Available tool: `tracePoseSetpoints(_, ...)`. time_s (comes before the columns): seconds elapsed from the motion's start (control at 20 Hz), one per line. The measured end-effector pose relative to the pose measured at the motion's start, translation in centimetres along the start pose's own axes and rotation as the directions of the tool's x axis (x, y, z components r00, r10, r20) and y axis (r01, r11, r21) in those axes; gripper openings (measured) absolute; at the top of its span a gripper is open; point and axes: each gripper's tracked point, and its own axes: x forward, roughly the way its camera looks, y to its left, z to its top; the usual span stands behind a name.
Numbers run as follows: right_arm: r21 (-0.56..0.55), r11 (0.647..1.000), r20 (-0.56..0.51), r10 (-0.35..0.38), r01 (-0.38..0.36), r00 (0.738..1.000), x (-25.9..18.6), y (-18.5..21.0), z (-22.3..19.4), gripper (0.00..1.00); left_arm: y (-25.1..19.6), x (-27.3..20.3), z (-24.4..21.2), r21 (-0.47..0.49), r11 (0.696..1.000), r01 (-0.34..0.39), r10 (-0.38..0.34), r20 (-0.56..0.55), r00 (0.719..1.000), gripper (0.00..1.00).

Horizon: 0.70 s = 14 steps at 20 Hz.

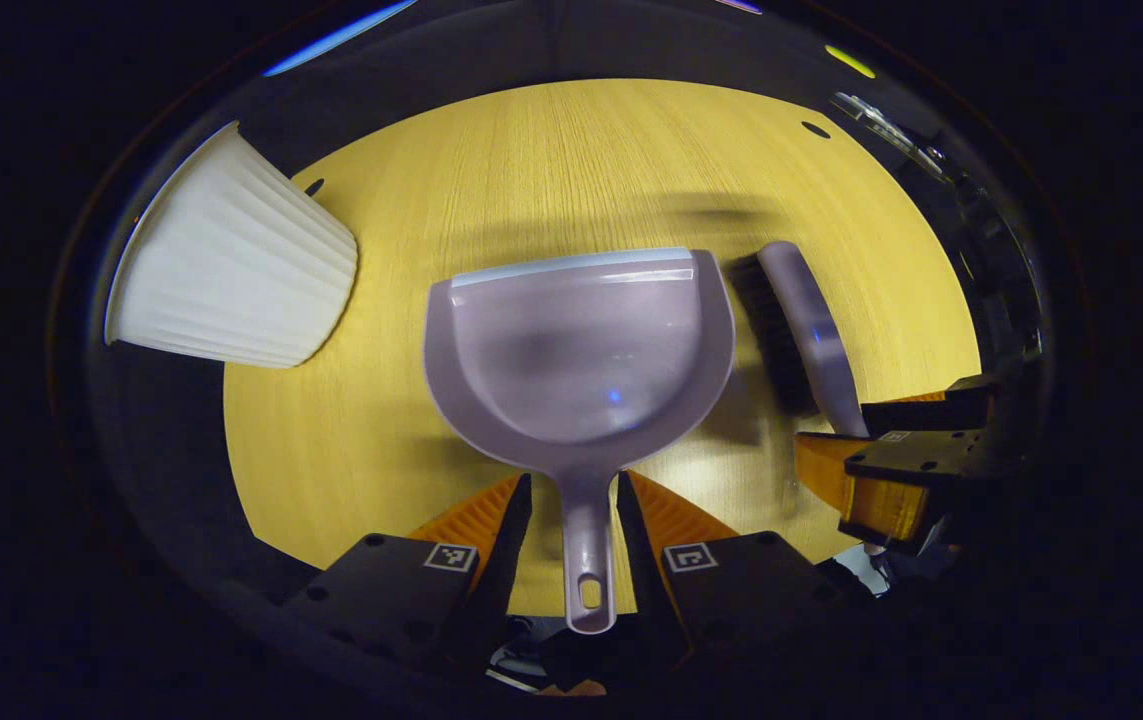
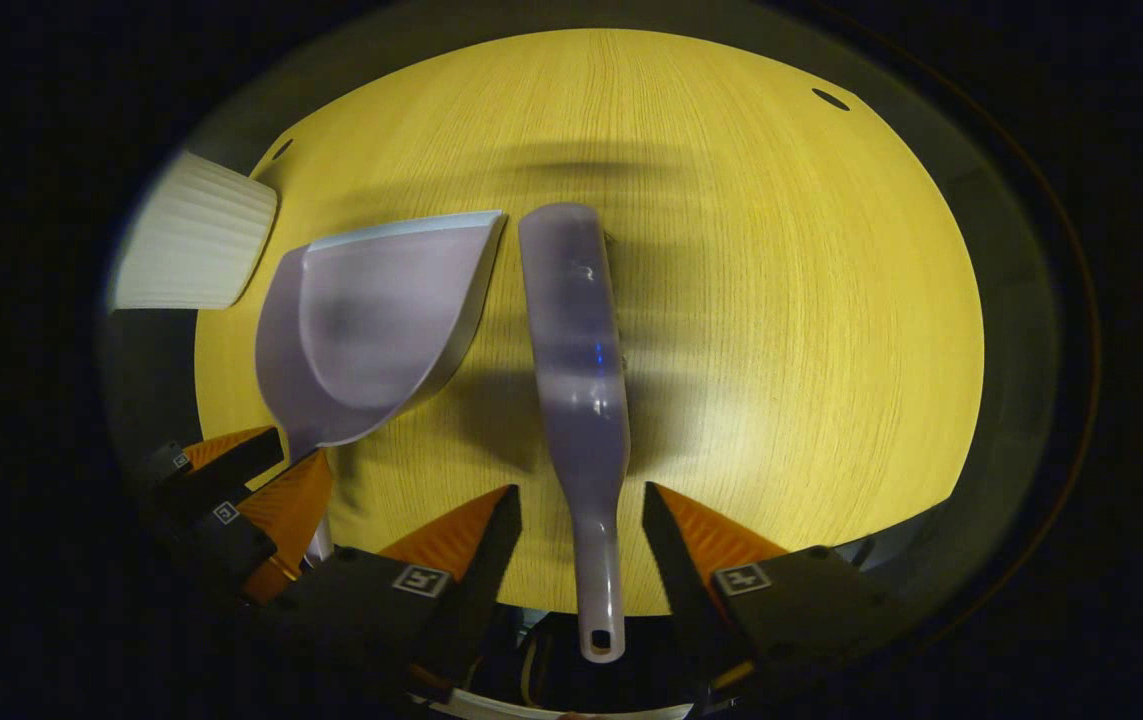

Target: Pick up the small broom and dustpan from the desktop, sweep the trash into the dustpan with the broom, and then empty the trash into the garbage bin.

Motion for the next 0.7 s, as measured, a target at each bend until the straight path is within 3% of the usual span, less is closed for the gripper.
tracePoseSetpoints(0.05,-0.003,1.000,0.013,0.002,-0.001,1.000,-0.7,0.0,0.0,0.96,0.4,-0.6,0.1,0.013,1.000,-0.024,0.024,0.014,1.000,0.56)
tracePoseSetpoints(0.1,-0.008,1.000,0.030,0.003,-0.003,1.000,-1.1,0.0,0.2,0.97,0.6,-1.4,0.5,0.029,0.999,-0.040,0.038,0.045,0.998,0.68)
tracePoseSetpoints(0.15,-0.014,1.000,0.049,0.001,0.000,0.999,-1.9,0.0,0.2,0.96,0.9,-2.2,1.0,0.040,0.997,-0.067,0.063,0.080,0.995,0.70)
tracePoseSetpoints(0.3,-0.030,0.999,0.107,0.015,-0.012,0.994,-4.5,0.3,0.3,0.96,1.0,-4.9,1.9,0.059,0.995,-0.081,0.070,0.170,0.983,0.71)
tracePoseSetpoints(0.45,-0.039,0.999,0.190,0.041,-0.034,0.981,-7.7,1.0,0.4,0.96,0.5,-7.5,2.1,0.064,0.997,-0.037,0.020,0.248,0.968,0.71)
tracePoseSetpoints(0.6,-0.047,0.998,0.274,0.063,-0.052,0.960,-11.4,1.6,0.4,0.96,-0.3,-10.4,2.6,0.077,0.997,0.003,-0.031,0.363,0.931,0.71)
tracePoseSetpoints(0.7,-0.032,0.998,0.331,0.062,-0.055,0.942,-13.9,1.8,0.4,0.96,-0.8,-13.7,3.4,0.107,0.994,0.002,-0.052,0.467,0.882,0.72)
